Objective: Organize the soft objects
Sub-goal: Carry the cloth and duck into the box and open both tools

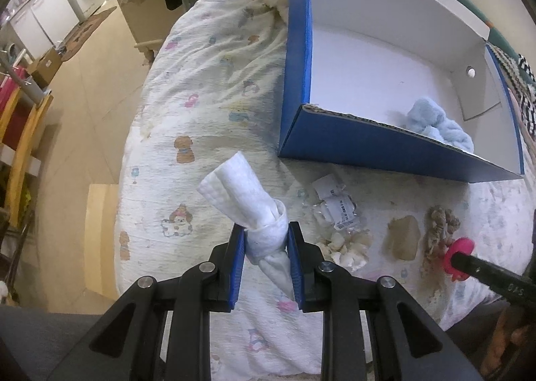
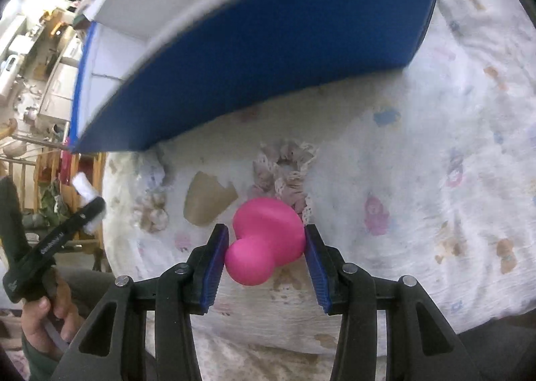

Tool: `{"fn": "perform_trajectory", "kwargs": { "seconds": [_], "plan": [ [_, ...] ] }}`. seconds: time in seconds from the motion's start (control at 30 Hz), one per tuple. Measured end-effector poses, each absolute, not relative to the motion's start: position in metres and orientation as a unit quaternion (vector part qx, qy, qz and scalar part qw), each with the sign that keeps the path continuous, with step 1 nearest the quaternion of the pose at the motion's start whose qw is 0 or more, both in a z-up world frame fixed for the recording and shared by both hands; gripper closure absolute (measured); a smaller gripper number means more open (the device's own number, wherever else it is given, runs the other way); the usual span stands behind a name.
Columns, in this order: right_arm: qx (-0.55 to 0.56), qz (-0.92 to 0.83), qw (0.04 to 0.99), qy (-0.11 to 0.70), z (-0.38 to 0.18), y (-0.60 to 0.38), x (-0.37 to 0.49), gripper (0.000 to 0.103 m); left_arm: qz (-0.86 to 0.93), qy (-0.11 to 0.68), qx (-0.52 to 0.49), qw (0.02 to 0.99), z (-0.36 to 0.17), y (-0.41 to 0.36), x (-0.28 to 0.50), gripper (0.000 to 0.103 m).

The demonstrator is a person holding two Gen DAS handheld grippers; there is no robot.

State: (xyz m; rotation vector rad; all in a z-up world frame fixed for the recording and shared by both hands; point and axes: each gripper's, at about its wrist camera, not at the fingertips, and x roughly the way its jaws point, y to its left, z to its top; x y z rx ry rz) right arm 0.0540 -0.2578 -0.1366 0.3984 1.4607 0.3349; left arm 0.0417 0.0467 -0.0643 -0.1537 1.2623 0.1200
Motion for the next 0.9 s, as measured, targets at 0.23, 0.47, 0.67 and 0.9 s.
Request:
{"fn": "perform_trajectory", "kwargs": {
  "seconds": [0.23,0.47,0.67,0.9],
  "plan": [
    [0.178,0.134,0.688,0.691,-0.154,-0.262,0.048,0.045,0.057,0.591,-0.072,0.801,-0.066,0.046,0.042,0.081],
    [0.156,0.132,0.701,0.683,-0.148,-0.255,0.042,0.056,0.048,0.593,-0.072,0.801,-0.067,0.043,0.043,0.081],
    [0.173,0.156,0.711,0.664,-0.127,-0.256,0.033,0.056,0.043,0.591,-0.070,0.803,-0.063,0.041,0.040,0.081],
    [0.191,0.210,0.743,0.607,-0.070,-0.257,0.024,0.056,0.026,0.562,-0.059,0.825,-0.030,0.033,0.032,0.081]
  ]
}}
